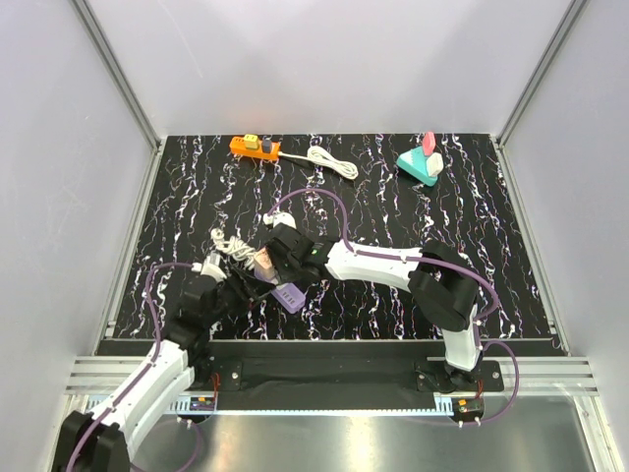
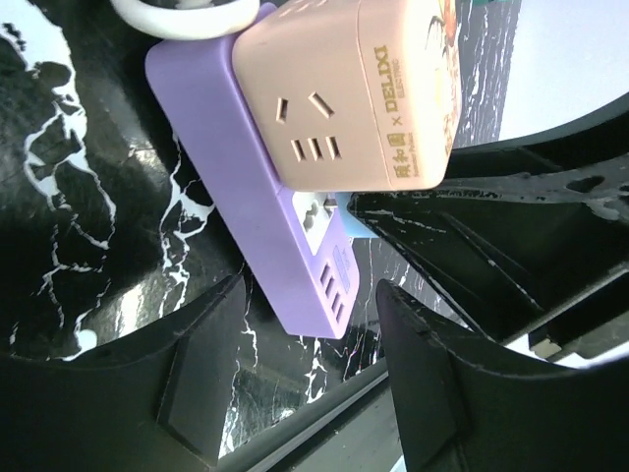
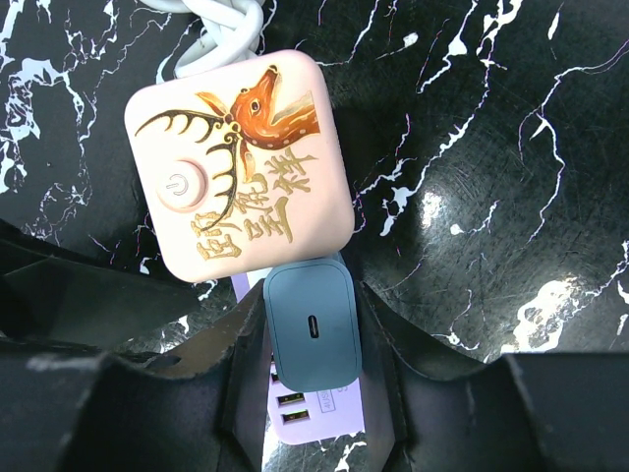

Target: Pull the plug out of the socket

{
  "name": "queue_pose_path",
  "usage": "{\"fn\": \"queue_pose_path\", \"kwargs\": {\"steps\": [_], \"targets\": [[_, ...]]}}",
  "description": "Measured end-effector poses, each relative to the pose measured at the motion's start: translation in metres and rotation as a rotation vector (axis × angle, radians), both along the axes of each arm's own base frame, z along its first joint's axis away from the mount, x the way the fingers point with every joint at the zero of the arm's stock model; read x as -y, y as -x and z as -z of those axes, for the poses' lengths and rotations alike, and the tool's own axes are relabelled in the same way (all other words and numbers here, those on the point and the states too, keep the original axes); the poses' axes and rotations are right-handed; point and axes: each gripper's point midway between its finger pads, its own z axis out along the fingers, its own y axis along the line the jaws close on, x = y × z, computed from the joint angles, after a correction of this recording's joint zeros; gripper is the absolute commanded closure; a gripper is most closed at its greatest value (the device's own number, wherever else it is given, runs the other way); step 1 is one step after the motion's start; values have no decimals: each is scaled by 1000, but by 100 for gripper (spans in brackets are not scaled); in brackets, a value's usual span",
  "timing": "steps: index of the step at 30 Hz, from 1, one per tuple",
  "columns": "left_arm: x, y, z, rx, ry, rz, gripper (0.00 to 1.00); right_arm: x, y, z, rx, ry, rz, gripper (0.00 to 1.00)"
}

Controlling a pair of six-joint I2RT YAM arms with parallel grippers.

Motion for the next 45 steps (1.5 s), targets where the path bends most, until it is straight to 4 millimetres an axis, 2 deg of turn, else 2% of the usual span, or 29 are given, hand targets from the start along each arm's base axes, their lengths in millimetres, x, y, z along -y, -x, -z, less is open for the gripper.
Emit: {"fn": "queue_pose_path", "kwargs": {"steps": [9,16,21,27,40,43,45], "targets": [[3,-10,-9,50,10,-16,40,-1,1,0,-16,-11,-8,100],[1,-8,9,-17,-24,-28,44,-1,1,0,-26,-17,-7,100],[0,-6,21,-63,-46,-31,41,-3,0,-3,-36,-32,-10,100],[4,-15,17,-41,-28,-35,37,-9,-4,-12,-37,-63,-2,100],[10,-20,26,-55,-33,-29,40,-9,-4,-13,-49,-71,-2,100],[10,-20,24,-44,-31,-25,37,-4,-3,-18,-42,-75,-1,100],[11,-20,18,-19,-31,-17,35,2,-2,-29,-25,-80,2,100]]}}
